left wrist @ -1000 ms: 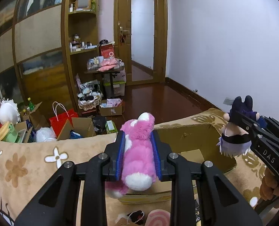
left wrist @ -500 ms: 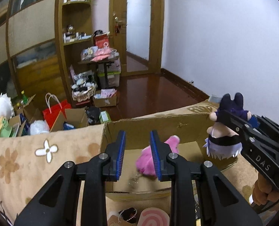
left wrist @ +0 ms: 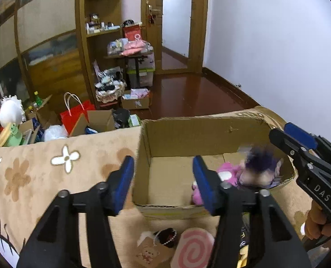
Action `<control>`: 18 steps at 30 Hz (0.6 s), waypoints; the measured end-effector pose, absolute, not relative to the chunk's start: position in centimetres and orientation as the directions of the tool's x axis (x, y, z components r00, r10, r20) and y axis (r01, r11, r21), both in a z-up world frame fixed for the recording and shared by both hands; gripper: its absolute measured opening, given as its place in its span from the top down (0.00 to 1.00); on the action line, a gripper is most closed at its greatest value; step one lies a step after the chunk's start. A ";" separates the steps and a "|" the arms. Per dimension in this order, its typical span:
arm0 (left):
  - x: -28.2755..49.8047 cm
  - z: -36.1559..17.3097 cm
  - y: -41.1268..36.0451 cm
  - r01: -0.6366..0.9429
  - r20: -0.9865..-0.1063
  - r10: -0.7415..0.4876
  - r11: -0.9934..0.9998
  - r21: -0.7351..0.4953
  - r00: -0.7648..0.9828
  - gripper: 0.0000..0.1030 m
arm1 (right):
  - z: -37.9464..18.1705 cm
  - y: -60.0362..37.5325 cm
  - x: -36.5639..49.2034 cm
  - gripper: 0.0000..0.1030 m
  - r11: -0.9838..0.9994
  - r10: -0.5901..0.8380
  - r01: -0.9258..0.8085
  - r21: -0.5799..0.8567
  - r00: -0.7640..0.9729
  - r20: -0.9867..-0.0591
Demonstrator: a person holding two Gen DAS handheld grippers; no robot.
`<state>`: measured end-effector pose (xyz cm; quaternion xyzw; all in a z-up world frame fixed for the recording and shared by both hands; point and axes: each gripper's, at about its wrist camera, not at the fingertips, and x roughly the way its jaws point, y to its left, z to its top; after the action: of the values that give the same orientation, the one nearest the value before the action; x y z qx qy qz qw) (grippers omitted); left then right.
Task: Organize soft objects
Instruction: 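Open the left tool to drop the pink bear while the right tool drops the doll into the box, then withdraw both tools from the box back toward the remaining items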
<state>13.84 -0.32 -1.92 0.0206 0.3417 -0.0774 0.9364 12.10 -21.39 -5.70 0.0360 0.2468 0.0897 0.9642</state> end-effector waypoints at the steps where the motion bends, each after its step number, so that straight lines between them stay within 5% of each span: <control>1: 13.7 -1.8 -0.2 0.157 -0.643 -0.127 0.987 -0.009 0.755 0.46 | -5.6 -21.3 12.0 0.49 0.981 0.191 -0.158 0.109 0.864 -0.465; 4: 13.2 -1.7 0.3 0.150 -0.646 -0.119 0.989 -0.008 0.754 0.43 | -5.3 -21.4 11.8 0.40 0.982 0.187 -0.152 0.113 0.865 -0.465; 14: 10.1 -0.2 2.0 0.118 -0.644 -0.099 0.993 -0.013 0.759 0.11 | -4.0 -21.9 9.2 0.00 0.984 0.159 -0.103 0.146 0.878 -0.451; 18: 8.3 0.6 2.5 0.107 -0.638 -0.088 0.994 -0.009 0.765 0.08 | -3.3 -21.5 7.7 0.00 0.990 0.127 -0.084 0.116 0.889 -0.440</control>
<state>8.28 2.46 0.59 0.0139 0.3388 -0.0519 0.9393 7.71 -21.49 -3.26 0.0467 0.2293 0.0542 0.9707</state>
